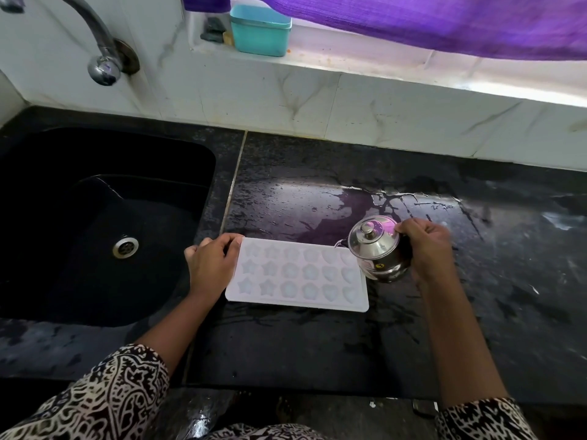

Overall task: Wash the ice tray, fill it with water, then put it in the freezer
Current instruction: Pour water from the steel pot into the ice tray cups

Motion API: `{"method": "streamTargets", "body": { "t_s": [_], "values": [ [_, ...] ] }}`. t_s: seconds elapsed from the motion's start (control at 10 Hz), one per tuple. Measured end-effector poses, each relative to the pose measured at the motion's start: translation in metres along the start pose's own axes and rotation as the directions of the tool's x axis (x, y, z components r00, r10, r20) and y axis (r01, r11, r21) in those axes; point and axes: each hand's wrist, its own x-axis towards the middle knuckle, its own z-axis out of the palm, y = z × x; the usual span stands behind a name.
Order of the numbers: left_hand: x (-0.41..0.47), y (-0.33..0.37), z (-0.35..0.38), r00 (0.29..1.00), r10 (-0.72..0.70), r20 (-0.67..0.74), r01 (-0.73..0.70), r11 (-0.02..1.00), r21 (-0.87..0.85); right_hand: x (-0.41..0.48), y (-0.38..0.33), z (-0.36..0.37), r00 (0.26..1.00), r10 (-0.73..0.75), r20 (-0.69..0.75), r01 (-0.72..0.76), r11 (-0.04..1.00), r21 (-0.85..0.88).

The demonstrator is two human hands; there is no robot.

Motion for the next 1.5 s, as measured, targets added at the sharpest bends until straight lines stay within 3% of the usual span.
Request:
{"method": "streamTargets", "body": {
  "t_s": [0.5,0.8,1.0,1.5],
  "values": [
    [0.001,-0.001,0.001,1.0,-0.002,0.009,0.002,1.0,0.005,0.002,0.0,-0.002,1.0,-0.011,0.001,0.011,1.0,0.024],
    [0.0,0.0,0.001,1.0,-0.002,0.002,0.002,1.0,0.005,0.007,0.003,-0.006,0.998,0.064,-0.006,-0.061,0.979,0.196],
    [0.0,0.001,0.0,1.0,-0.005,-0.002,0.005,1.0,0.004,0.006,0.004,-0.011,0.997,0.075,-0.035,-0.065,0.974,0.218],
    [0.0,0.001,-0.001,1.0,-0.006,0.004,0.006,1.0,0.012,0.003,0.011,-0.022,0.996,0.059,-0.074,-0.052,0.995,0.088]
  ]
}}
